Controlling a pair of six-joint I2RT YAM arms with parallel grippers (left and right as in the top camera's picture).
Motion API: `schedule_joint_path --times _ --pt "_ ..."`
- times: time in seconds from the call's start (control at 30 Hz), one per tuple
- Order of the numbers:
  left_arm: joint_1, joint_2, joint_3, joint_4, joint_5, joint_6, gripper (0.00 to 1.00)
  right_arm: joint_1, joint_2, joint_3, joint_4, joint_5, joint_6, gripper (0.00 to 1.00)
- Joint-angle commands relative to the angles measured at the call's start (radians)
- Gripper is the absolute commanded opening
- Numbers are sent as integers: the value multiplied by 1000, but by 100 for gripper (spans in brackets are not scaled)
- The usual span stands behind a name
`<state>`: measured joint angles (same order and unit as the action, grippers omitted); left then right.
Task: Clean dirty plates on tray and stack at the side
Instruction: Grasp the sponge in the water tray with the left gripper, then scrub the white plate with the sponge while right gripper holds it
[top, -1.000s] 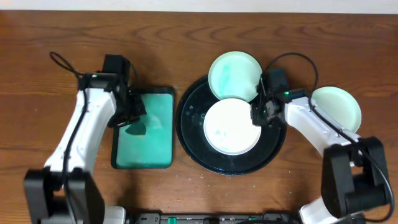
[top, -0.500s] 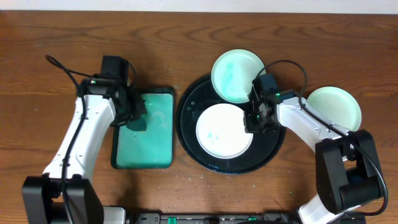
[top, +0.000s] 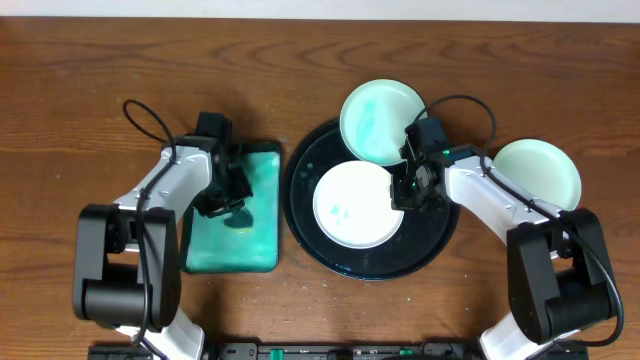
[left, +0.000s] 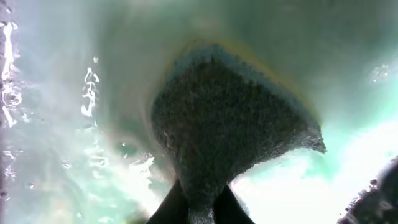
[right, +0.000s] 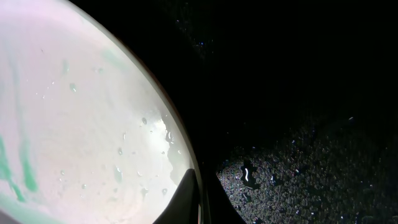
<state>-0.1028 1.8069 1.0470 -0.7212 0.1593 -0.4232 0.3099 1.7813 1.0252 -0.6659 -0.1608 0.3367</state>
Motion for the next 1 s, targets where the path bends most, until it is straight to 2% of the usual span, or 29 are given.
schedule_joint_path --times 0.0,0.2,0.33,0.43,0.57,0.77,0.9,0.97 --pt "-10 79 34 -82 39 -9 7 26 -6 -6 1 11 14 1" --pt "-18 18 255 -278 39 3 7 26 -6 -6 1 11 14 1" --pt "-57 -43 316 -294 78 2 7 26 -6 -6 0 13 14 1" --pt "-133 -77 319 -234 164 -25 7 26 -6 -6 2 14 14 1" --pt "-281 -61 290 -77 168 -44 8 26 -6 -6 0 14 14 1" --pt "-495 97 277 57 180 -238 8 26 -6 -6 0 14 14 1" --pt "-554 210 277 144 301 -242 8 26 -6 -6 0 14 14 1" --pt "-554 241 277 142 303 -249 8 26 -6 -6 -1 14 14 1"
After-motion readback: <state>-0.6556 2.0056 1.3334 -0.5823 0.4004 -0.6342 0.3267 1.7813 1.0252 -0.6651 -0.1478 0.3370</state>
